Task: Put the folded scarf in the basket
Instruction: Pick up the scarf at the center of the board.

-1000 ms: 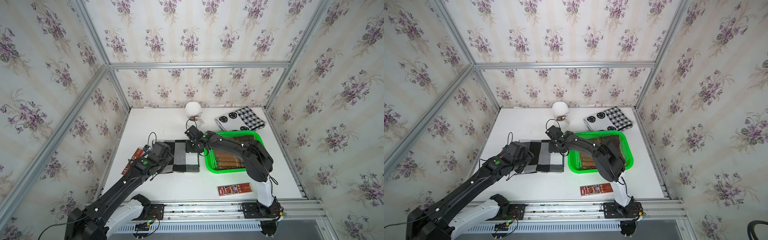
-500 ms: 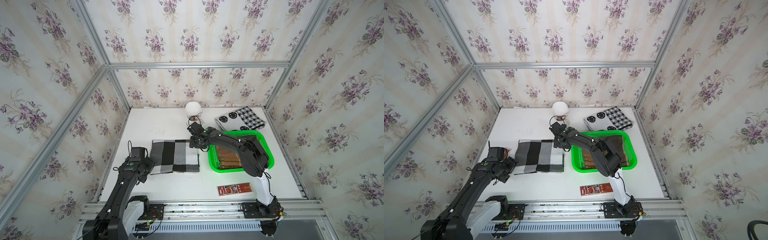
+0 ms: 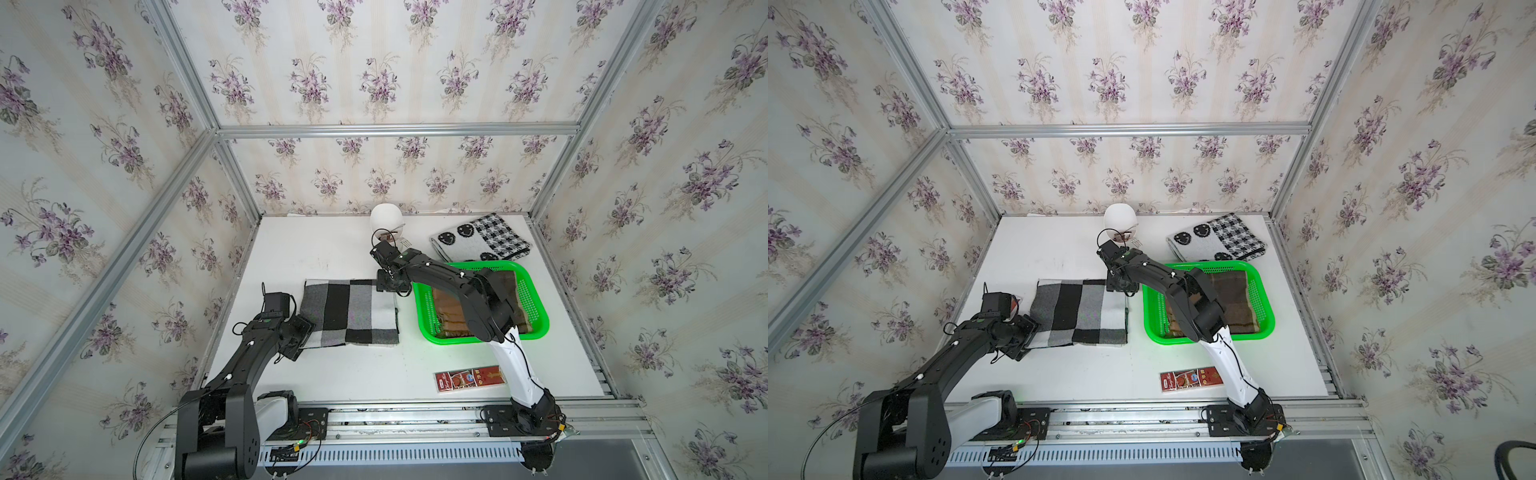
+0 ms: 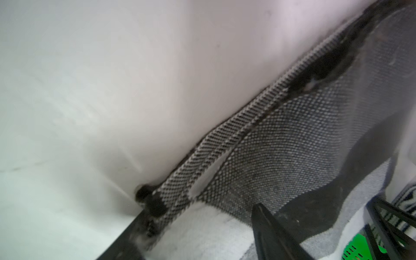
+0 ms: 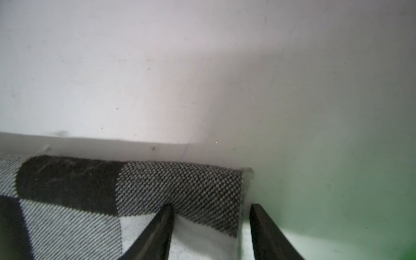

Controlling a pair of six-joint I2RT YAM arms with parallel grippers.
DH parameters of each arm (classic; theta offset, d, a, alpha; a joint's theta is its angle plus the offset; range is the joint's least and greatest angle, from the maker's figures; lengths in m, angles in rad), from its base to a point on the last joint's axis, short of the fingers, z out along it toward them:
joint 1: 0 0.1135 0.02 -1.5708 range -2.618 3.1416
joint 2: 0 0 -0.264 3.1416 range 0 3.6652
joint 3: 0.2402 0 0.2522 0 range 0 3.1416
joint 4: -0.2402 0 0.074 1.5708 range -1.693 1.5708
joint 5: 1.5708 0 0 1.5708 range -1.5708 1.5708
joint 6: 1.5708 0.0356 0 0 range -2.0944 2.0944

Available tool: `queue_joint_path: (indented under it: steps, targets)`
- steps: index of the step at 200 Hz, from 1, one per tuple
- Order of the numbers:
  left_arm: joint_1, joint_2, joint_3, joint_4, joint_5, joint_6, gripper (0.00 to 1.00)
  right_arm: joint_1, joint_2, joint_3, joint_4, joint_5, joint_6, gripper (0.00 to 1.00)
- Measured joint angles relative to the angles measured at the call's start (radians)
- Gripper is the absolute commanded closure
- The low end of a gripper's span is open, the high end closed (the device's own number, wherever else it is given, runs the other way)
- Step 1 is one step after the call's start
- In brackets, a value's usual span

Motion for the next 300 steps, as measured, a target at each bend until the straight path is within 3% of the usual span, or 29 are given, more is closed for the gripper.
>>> queue_joint_path:
  steps: [16, 31, 67, 87, 110, 194, 249, 300]
  targets:
    - [-0.001, 0.018, -0.005, 0.040, 0.017, -0.001, 0.49, 0.000, 0.008, 0.003, 0.008, -0.002, -0.002, 0.58]
    - [-0.002, 0.034, -0.004, 0.064, 0.023, -0.003, 0.62, 0.000, 0.010, 0.003, 0.019, -0.013, -0.002, 0.75]
    - [-0.004, 0.053, 0.013, 0.071, 0.028, -0.002, 0.78, 0.001, 0.000, -0.013, 0.053, -0.028, 0.003, 1.00]
    - [-0.015, 0.032, 0.031, 0.061, 0.027, -0.001, 0.90, 0.002, -0.009, -0.022, 0.058, -0.024, 0.015, 1.00]
    - [-0.039, -0.003, 0.069, 0.039, 0.028, 0.000, 0.95, 0.008, -0.052, -0.069, 0.061, -0.008, 0.014, 1.00]
    - [-0.122, -0.003, 0.217, -0.008, 0.060, -0.005, 0.98, 0.061, -0.189, -0.161, 0.112, 0.004, -0.017, 1.00]
    - [-0.193, 0.044, 0.283, -0.002, 0.088, -0.019, 0.98, 0.076, -0.257, -0.210, 0.156, -0.073, -0.028, 1.00]
    - [-0.230, -0.018, 0.391, -0.054, 0.097, -0.026, 0.98, 0.079, -0.323, -0.181, 0.118, -0.072, -0.032, 1.00]
